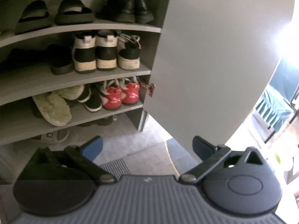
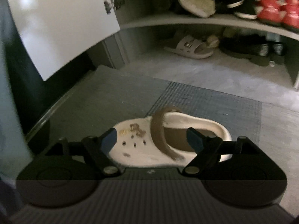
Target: Organize scattered shoes
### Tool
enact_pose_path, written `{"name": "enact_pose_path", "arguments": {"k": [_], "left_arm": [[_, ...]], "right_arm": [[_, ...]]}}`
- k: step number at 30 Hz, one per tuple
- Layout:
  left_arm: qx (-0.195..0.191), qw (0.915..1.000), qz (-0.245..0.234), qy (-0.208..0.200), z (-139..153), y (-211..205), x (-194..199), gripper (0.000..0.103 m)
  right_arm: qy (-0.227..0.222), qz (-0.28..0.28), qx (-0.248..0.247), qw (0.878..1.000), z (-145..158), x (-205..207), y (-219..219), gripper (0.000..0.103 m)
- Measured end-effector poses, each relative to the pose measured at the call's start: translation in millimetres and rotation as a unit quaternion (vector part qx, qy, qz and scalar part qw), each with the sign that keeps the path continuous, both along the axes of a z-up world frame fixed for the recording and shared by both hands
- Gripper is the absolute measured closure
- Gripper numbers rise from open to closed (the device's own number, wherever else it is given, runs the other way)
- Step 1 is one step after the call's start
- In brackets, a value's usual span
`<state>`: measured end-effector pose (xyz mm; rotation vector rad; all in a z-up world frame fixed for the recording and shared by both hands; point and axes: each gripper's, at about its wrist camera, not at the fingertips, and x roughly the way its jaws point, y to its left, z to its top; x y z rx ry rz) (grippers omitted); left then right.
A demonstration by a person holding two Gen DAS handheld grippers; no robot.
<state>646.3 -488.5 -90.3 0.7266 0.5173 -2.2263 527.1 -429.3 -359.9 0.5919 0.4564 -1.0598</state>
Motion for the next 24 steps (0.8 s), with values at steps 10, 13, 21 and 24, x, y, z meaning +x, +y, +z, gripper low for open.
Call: {"name": "enact_pose_path", "arguments": {"k": [10, 13, 21, 24], "left_arm": [[0.03, 0.9995, -0.003, -0.003, -13.7, -1.9, 3.6, 0.0], [0.028, 0.9996, -0.008, -0.008, -14.2, 0.6, 1.3, 0.0], [-0.001, 0.9994, -0.009, -0.034, -18.3, 0.4, 7.6, 0.0], [-0.034, 0.9974, -0.017, -0.061, -25.0, -4.6, 12.2, 0.0]], "right_arm": [[0.058, -0.366, 0.036, 0.928, -1.1, -228.2, 110.4, 0.019], [0.018, -0.41, 0.06, 0.91, -21.6, -279.8, 121.5, 0.02], [-0.092, -0.403, 0.144, 0.899, -72.9, -315.9, 102.1, 0.056], [-0.119, -0.386, 0.134, 0.905, -64.8, -307.3, 102.5, 0.08]]}}
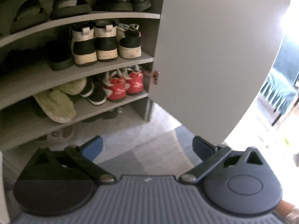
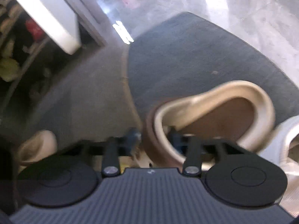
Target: Organize scattered shoes
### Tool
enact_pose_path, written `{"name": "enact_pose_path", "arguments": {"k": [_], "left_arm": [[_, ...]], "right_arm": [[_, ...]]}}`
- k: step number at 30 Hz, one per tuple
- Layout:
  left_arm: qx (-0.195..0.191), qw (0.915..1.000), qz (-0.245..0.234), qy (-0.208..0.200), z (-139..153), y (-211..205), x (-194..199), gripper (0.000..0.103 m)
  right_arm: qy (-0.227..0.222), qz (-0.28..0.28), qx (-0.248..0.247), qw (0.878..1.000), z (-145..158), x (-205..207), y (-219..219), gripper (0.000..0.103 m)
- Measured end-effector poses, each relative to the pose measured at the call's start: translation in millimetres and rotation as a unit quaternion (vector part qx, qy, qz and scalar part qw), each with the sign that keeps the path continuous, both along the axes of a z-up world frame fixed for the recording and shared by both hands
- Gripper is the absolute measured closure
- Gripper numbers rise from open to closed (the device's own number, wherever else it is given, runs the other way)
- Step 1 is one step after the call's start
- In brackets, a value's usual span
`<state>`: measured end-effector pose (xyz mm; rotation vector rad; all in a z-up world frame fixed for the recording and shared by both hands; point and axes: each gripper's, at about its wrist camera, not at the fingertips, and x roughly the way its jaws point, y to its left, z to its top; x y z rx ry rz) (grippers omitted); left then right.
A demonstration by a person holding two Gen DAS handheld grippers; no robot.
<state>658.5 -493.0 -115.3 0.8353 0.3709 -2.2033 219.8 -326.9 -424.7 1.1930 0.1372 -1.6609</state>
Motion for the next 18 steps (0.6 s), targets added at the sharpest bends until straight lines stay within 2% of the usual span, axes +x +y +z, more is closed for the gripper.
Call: {"name": "enact_pose_path", "arguments": {"k": [4, 7, 9, 14, 18], "left_arm": [[-0.051, 0.9975, 0.003, -0.048, -12.4, -11.4, 5.6, 0.0], [-0.023, 0.9981, 0.023, -0.053, -20.2, -24.8, 13.8, 0.0], [0.001, 0.9987, 0.031, -0.04, -16.5, -30.5, 17.0, 0.0], [0.018, 0.9996, 0.019, 0.012, 5.8, -22.9, 21.0, 0.0], [0.012, 0.9997, 0.006, 0.022, 11.9, -9.8, 18.3, 0.0]], "right_arm": [[-0.025, 0.047, -0.041, 0.998, 19.0, 38.4, 8.1, 0.083], [-0.051, 0.078, -0.066, 0.993, 32.4, 69.7, 12.4, 0.084], [-0.075, 0.111, -0.076, 0.988, 39.0, 95.5, 6.6, 0.084], [-0.11, 0.225, -0.079, 0.965, 46.4, 168.8, -30.1, 0.084], [-0.121, 0.339, -0.064, 0.931, 44.3, 238.7, -85.8, 0.084]]}}
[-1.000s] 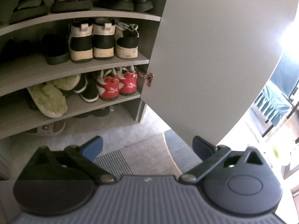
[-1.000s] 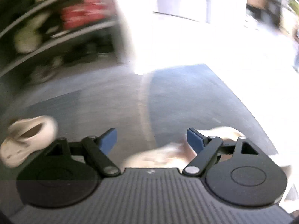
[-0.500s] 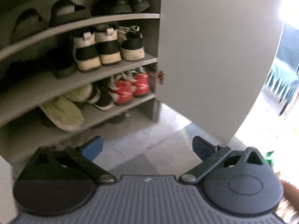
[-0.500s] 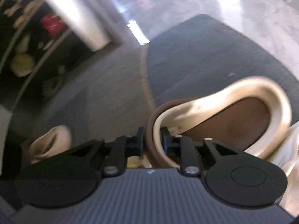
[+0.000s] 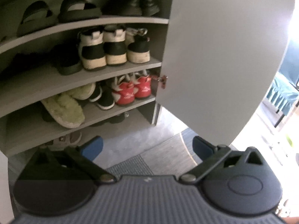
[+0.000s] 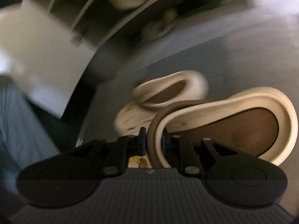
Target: Organize scattered shoes
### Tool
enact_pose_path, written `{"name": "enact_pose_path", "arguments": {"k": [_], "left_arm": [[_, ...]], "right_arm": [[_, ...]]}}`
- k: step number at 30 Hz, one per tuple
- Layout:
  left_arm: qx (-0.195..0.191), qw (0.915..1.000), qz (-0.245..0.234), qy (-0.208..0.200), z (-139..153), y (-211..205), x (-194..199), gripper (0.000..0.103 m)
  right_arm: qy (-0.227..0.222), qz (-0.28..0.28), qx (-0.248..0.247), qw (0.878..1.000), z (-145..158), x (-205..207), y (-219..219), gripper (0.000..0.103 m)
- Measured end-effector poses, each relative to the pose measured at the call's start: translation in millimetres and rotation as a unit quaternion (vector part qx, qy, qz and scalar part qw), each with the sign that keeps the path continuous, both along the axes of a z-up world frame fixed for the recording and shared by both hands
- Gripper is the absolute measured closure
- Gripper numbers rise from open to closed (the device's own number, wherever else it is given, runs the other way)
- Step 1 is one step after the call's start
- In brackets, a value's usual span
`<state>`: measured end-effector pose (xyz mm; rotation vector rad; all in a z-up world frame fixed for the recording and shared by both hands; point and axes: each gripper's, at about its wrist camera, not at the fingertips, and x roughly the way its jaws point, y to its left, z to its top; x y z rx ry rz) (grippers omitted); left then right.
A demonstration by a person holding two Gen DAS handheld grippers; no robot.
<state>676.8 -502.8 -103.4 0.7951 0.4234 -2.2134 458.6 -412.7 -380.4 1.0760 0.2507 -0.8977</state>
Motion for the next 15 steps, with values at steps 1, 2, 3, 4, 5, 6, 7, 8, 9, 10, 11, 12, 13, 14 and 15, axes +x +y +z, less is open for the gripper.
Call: {"name": "enact_pose_path", "arguments": {"k": [1, 2, 3, 4, 5, 6, 7, 8, 9, 10, 11, 12, 13, 14, 15], "left_arm": [[0.002, 1.0, -0.001, -0.001, -0.8, 1.6, -0.6, 0.0], [0.004, 1.0, -0.002, -0.001, -1.6, 3.2, -1.2, 0.0], [0.01, 0.9999, 0.001, -0.002, -2.7, 2.9, -1.2, 0.0], [0.015, 0.9999, 0.004, -0.003, -3.6, 2.3, -0.5, 0.0], [0.021, 0.9998, 0.007, 0.0, -3.4, 1.5, 1.0, 0.0], [0.025, 0.9997, 0.008, 0.004, -1.6, 0.5, 3.3, 0.0], [0.025, 0.9996, 0.008, 0.006, -0.2, -0.1, 5.3, 0.0], [0.027, 0.9996, 0.006, 0.009, 1.4, -0.8, 7.9, 0.0], [0.033, 0.9993, 0.002, 0.017, 4.2, -2.4, 11.7, 0.0], [0.036, 0.999, 0.003, 0.026, 6.6, -5.1, 15.1, 0.0], [0.038, 0.9988, 0.008, 0.029, 7.9, -7.6, 16.5, 0.0], [0.039, 0.9987, 0.013, 0.029, 8.6, -9.7, 17.1, 0.0], [0.047, 0.9981, 0.021, 0.033, 9.5, -13.0, 17.2, 0.0], [0.056, 0.9974, 0.024, 0.038, 10.1, -15.3, 17.1, 0.0], [0.071, 0.996, 0.025, 0.048, 10.8, -17.6, 16.3, 0.0]], "right_arm": [[0.002, 0.015, 0.008, 1.0, -1.5, 15.1, -11.8, 0.084], [0.006, 0.021, 0.016, 1.0, -2.2, 26.4, -17.5, 0.084], [0.016, 0.033, 0.032, 0.999, -9.0, 43.0, -30.6, 0.083], [0.029, 0.044, 0.041, 0.998, -13.3, 55.4, -39.3, 0.082], [0.048, 0.054, 0.05, 0.996, -17.0, 67.3, -47.0, 0.08], [0.081, 0.061, 0.055, 0.993, -17.8, 75.6, -49.7, 0.078], [0.1, 0.061, 0.051, 0.992, -13.6, 76.9, -46.8, 0.078], [0.107, 0.063, 0.043, 0.991, -6.4, 73.9, -43.0, 0.078], [0.112, 0.063, 0.035, 0.991, 1.1, 70.6, -39.1, 0.079], [0.111, 0.053, 0.024, 0.992, 9.2, 66.0, -35.0, 0.079], [0.105, 0.04, 0.012, 0.994, 16.0, 59.7, -30.6, 0.079], [0.092, 0.026, 0.001, 0.995, 19.2, 52.8, -29.3, 0.079], [0.079, 0.012, -0.009, 0.997, 22.4, 45.9, -27.9, 0.079], [0.069, -0.006, -0.02, 0.997, 25.5, 39.2, -28.0, 0.079], [0.066, -0.032, -0.027, 0.997, 27.5, 34.8, -32.7, 0.079]]}}
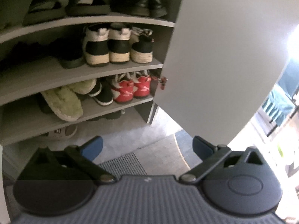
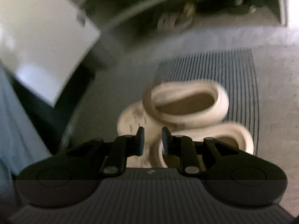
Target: Organize scattered shoes
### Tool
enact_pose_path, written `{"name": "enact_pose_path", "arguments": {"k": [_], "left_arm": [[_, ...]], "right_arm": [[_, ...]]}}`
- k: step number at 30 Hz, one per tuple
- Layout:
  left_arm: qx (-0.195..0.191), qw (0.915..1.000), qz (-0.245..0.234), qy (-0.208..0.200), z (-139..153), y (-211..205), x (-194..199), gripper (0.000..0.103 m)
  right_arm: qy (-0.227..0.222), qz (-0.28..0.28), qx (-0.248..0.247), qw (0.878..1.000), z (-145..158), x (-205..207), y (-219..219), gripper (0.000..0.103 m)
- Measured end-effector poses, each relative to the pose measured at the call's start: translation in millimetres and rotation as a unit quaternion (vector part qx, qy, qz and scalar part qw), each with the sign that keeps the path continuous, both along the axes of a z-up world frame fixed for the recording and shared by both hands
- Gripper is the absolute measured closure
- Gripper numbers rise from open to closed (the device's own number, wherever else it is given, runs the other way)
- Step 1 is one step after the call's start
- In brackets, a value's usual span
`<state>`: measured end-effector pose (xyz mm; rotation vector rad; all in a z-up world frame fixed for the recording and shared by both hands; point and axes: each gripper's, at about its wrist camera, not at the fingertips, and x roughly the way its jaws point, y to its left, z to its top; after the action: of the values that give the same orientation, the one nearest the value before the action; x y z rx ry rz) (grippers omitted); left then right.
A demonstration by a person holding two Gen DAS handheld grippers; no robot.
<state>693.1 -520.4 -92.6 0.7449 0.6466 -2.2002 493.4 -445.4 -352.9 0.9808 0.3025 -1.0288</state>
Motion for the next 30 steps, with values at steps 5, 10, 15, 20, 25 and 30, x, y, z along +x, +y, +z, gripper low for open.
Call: {"name": "enact_pose_path", "arguments": {"k": [5, 10, 15, 20, 25, 30], "left_arm": [[0.021, 0.9995, -0.01, 0.023, 4.0, 1.9, -11.3, 0.0], [0.029, 0.9991, -0.024, 0.02, -0.1, 7.5, -20.1, 0.0], [0.023, 0.9997, -0.003, 0.009, -3.7, 0.7, -14.7, 0.0], [0.02, 0.9997, 0.009, 0.011, 5.8, -4.2, -8.8, 0.0], [-0.078, 0.9961, 0.023, -0.032, 20.5, 5.8, -10.1, 0.0], [-0.104, 0.9918, 0.056, -0.048, 31.0, 11.2, 3.8, 0.0]], "right_arm": [[0.008, -0.011, 0.007, 1.0, -6.6, 15.5, -34.7, 0.082], [0.019, 0.013, 0.033, 0.999, -29.9, 48.4, -49.4, 0.082], [0.029, 0.015, 0.04, 0.999, -30.6, 58.9, -38.1, 0.082], [-0.023, -0.045, 0.03, 0.998, -19.1, 27.4, -28.7, 0.08], [-0.056, -0.159, 0.04, 0.985, 1.4, -20.9, -16.7, 0.08], [-0.088, -0.245, 0.1, 0.96, 21.3, -53.0, -24.8, 0.08]]}}
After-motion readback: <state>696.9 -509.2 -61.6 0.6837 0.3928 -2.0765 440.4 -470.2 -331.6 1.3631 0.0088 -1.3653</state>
